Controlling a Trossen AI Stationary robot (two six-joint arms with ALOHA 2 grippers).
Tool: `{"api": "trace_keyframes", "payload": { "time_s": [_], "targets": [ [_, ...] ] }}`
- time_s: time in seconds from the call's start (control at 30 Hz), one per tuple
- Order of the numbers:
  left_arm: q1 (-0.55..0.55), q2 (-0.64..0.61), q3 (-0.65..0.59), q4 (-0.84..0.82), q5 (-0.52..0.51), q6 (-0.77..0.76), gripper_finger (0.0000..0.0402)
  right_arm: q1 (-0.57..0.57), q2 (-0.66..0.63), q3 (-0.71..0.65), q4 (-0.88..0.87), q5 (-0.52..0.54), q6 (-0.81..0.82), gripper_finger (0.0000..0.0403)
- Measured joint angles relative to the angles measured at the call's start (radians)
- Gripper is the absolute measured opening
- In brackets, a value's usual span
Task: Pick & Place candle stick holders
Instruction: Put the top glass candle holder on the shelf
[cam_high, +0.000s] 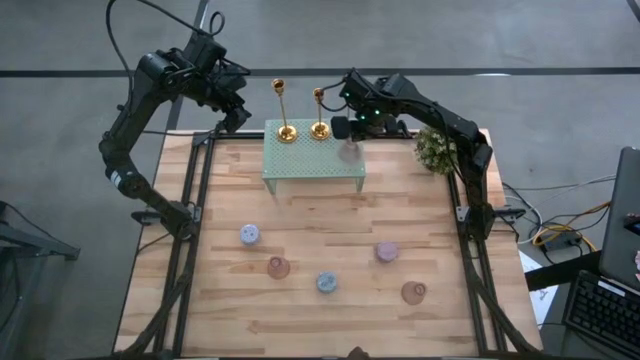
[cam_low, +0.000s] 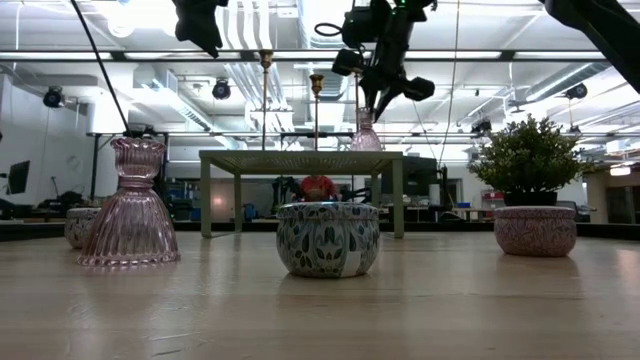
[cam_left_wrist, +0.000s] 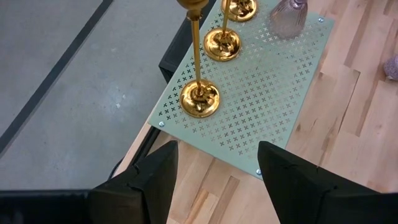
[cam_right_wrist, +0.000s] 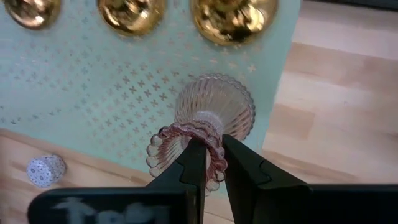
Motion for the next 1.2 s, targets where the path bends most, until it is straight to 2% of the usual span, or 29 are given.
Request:
{"api": "trace_keyframes", "payload": {
  "time_s": [0.2,0.53,0.77,0.97,1.07,1.2],
  "targets": [
    [0.000,0.000,0.000,0.000,0.000,0.000,0.0225,0.000,0.000,0.000,0.006,0.003,-0.012,0.0049],
    [0.000,0.000,0.000,0.000,0.000,0.000,0.0225,0.000,-0.014,0.000,0.007,0.007,-0.020,0.0111],
    [0.000,0.000,0.000,0.000,0.000,0.000,0.0225,0.000,-0.063,0.000,0.010,0.031,-0.039,0.0146],
    [0.000,0.000,0.000,-0.001,0.000,0.000,0.0225,0.010,-0.134,0.001,0.007,0.038,-0.077,0.0161],
    [0.000,0.000,0.000,-0.002,0.000,0.000,0.0225,0.035,-0.170,-0.002,-0.030,0.096,-0.134,0.0162],
    [0.000,-0.001,0.000,-0.003,0.000,0.000,0.0225,0.106,-0.214,-0.031,-0.045,0.244,-0.280,0.0162]
  ]
}}
